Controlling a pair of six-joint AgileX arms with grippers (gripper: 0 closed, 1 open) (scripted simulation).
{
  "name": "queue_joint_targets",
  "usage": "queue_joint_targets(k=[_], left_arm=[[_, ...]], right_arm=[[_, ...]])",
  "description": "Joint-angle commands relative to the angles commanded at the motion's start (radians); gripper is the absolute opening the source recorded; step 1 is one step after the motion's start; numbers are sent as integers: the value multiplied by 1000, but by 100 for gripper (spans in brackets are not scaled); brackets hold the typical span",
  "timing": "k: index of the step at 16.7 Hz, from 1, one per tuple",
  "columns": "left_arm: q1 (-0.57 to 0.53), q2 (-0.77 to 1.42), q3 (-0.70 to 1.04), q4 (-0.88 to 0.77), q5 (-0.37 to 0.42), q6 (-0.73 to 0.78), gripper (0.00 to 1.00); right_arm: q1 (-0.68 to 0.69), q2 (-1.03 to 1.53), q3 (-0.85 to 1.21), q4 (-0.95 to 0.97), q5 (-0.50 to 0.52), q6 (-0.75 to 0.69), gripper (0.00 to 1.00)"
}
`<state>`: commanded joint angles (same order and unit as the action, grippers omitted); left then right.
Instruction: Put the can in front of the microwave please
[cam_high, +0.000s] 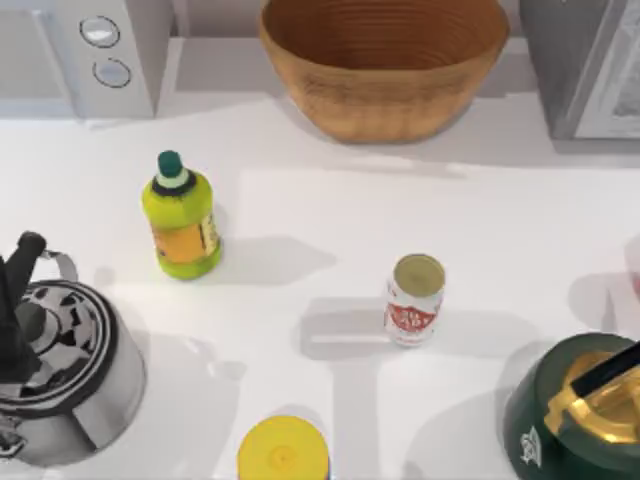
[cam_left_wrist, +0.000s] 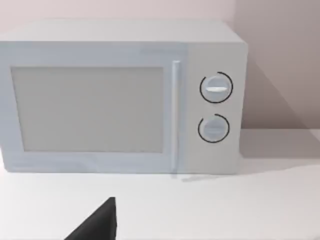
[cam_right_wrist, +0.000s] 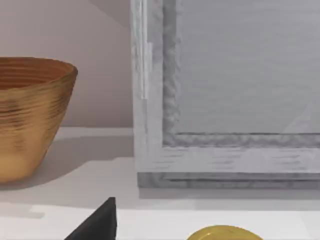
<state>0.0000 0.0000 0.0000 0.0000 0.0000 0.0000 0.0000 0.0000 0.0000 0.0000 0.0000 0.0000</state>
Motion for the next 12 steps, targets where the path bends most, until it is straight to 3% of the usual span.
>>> queue_joint_targets(k=[6, 12], left_arm=[[-51, 86, 94, -69, 5, 4, 100], [-234, 469, 509, -343, 16, 10, 100]], right_arm=[[0, 0, 0, 0, 0, 0, 100], [0, 0, 0, 0, 0, 0, 100]])
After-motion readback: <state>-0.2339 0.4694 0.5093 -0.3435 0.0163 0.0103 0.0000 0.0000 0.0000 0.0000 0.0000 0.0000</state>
